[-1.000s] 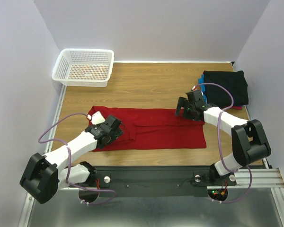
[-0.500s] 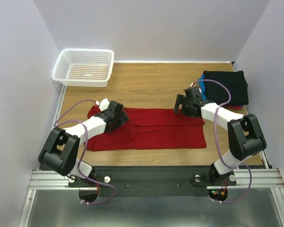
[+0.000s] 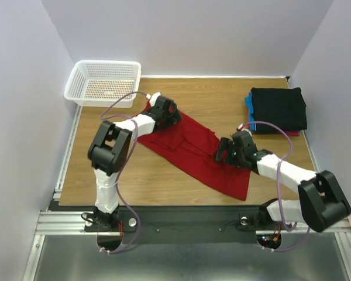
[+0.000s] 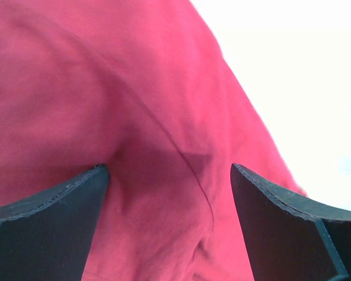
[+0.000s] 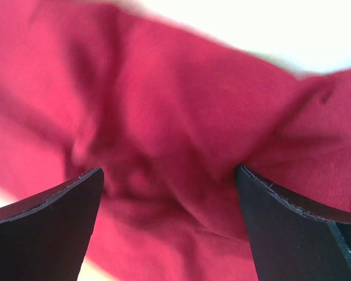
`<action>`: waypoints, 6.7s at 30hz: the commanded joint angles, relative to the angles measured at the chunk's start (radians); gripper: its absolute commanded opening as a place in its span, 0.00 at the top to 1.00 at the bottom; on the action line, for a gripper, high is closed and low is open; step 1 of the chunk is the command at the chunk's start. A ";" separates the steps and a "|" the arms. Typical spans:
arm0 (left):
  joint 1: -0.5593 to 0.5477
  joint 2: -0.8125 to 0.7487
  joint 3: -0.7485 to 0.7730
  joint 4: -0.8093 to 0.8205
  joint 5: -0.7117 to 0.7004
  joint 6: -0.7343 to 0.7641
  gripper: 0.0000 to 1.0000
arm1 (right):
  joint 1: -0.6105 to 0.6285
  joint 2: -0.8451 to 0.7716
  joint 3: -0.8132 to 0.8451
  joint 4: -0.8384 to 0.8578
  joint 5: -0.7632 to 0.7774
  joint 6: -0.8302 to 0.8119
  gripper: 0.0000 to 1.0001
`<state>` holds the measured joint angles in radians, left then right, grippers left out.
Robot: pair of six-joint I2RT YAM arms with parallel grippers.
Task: Fold and stack the t-shirts
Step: Fold the tshirt
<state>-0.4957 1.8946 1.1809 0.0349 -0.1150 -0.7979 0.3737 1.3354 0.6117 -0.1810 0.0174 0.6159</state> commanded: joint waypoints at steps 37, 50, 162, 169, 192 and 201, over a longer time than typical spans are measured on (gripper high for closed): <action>0.097 0.585 1.169 -0.357 0.298 0.146 0.01 | 0.719 -0.110 0.122 0.035 -0.023 0.246 0.00; -0.023 -0.484 0.050 -0.067 0.115 0.181 0.02 | 0.712 -0.264 0.040 -0.101 0.059 0.300 0.00; 0.163 -0.183 -0.072 0.079 0.253 0.132 1.00 | 0.094 0.527 0.752 -0.018 0.135 0.074 1.00; 0.186 -0.144 -0.052 0.072 0.271 0.140 0.79 | 0.070 0.574 0.786 -0.020 0.079 0.079 0.75; 0.187 -0.539 -0.570 0.186 0.324 0.080 0.02 | 0.082 0.495 0.643 -0.037 -0.065 -0.119 0.00; 0.187 -0.503 -0.580 0.214 0.330 0.065 0.02 | 0.083 0.682 0.844 -0.072 0.137 -0.116 0.00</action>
<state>-0.3119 1.3819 0.6041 0.1978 0.2016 -0.7265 0.4473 1.9701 1.3472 -0.2504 0.0296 0.5018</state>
